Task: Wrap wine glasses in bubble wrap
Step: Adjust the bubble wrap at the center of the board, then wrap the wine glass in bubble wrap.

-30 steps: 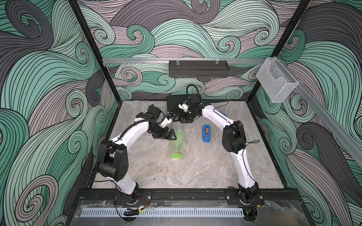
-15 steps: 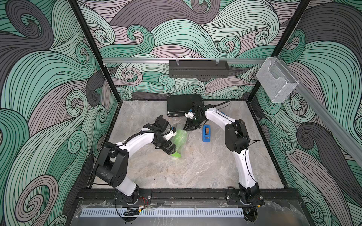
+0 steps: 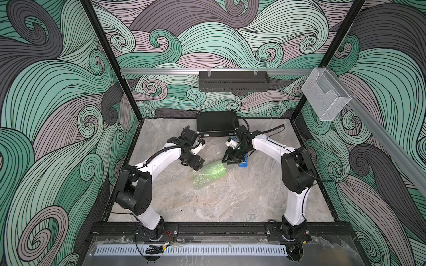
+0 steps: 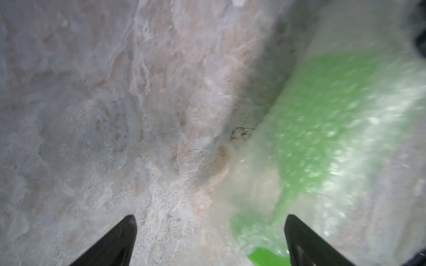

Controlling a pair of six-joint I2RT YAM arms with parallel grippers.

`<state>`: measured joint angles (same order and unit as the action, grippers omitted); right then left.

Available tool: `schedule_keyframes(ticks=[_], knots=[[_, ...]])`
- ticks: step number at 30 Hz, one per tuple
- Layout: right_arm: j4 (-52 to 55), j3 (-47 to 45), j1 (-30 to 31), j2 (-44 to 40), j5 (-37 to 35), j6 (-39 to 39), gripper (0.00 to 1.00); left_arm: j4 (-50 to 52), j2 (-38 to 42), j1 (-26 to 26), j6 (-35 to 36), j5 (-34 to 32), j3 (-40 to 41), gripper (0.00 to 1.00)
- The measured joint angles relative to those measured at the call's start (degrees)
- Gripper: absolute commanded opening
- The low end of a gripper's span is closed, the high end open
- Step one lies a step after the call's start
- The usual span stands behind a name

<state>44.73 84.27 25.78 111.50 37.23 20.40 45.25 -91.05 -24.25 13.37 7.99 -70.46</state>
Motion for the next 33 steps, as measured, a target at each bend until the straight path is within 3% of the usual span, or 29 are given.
schedule_keyframes(ticks=[4,10,15,22,28,33], knots=[[0.39,-1.75,-3.17,-4.2,-0.02,0.02,0.43,1.14,3.85,-0.24,0.5,8.52,-0.96,0.99],[0.74,-0.83,-6.56,-5.79,-0.44,-0.68,0.42,0.39,-0.17,-1.29,0.66,15.08,-2.91,0.99],[0.61,3.39,-5.44,-0.46,-0.17,-2.05,0.41,-1.2,-5.16,-2.73,2.82,15.65,-2.8,0.99],[0.2,1.95,-2.08,2.93,1.01,-4.33,0.3,-4.17,-8.15,-4.74,5.14,15.13,-1.66,0.98],[-0.17,-4.87,-0.24,2.84,3.06,-5.18,0.25,-5.18,-10.67,-5.09,5.6,14.34,1.44,0.78],[-2.32,-8.59,0.07,2.27,5.66,-4.26,0.24,-5.03,-10.88,-5.18,5.73,14.08,1.53,0.75]])
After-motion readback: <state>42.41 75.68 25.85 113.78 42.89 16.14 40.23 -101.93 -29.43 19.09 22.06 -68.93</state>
